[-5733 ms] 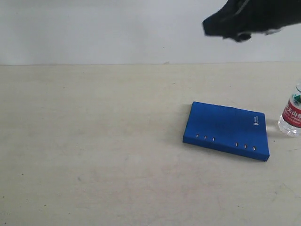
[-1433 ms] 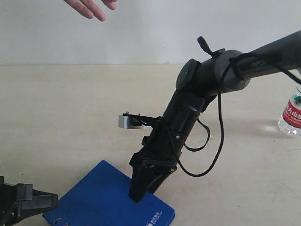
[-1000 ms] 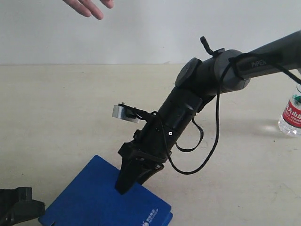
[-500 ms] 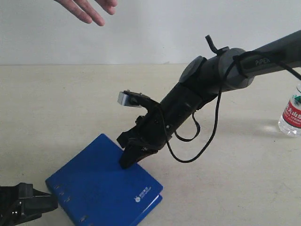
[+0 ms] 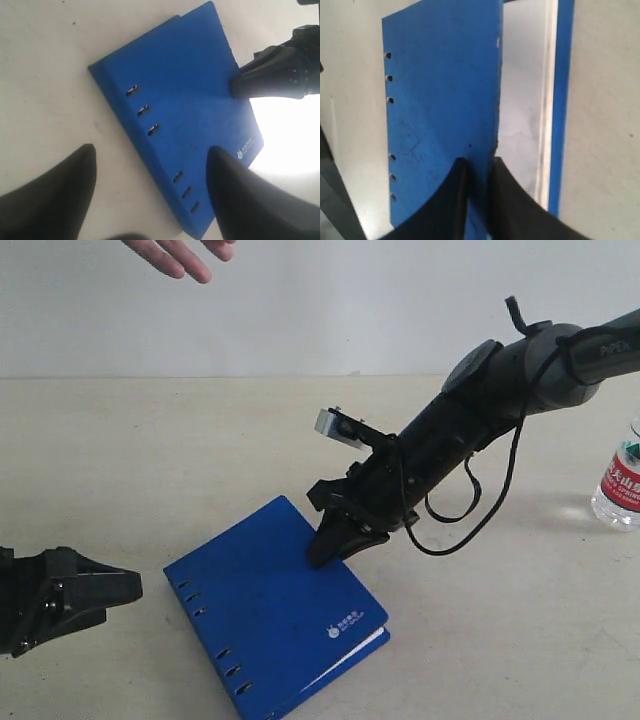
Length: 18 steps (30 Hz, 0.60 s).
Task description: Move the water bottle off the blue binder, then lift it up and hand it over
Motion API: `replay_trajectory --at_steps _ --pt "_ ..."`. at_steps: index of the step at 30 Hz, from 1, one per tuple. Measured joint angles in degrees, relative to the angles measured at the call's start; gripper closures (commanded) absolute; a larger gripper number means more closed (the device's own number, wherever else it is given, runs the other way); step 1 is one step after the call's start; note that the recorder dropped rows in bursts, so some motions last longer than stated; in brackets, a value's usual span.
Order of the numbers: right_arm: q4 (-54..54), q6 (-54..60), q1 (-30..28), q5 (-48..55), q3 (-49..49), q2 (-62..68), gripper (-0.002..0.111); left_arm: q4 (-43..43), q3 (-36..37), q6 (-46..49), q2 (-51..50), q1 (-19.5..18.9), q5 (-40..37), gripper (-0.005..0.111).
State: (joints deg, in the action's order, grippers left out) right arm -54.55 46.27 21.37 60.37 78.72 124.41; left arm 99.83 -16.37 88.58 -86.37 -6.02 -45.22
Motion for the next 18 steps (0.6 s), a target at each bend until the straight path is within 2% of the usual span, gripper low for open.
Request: replay_trajectory --at_steps 2,5,12,15,18 --pt "0.79 0.82 0.0 -0.37 0.0 0.0 0.071 0.0 -0.15 0.0 -1.46 0.0 -0.4 0.047" --pt "1.31 1.54 0.0 -1.19 0.0 0.0 0.062 0.0 -0.39 0.0 -4.99 0.0 -1.33 0.047" --pt "1.66 0.14 0.0 -1.46 0.0 0.0 0.062 0.0 -3.91 0.62 -14.67 0.0 -10.92 0.047" --pt "0.87 0.14 -0.1 -1.2 0.0 0.1 0.062 0.1 -4.6 0.92 -16.61 0.0 -11.97 0.047" --pt "-4.51 3.86 -0.22 5.82 0.0 1.4 0.062 0.1 -4.6 1.83 -17.13 0.0 -12.08 0.047"
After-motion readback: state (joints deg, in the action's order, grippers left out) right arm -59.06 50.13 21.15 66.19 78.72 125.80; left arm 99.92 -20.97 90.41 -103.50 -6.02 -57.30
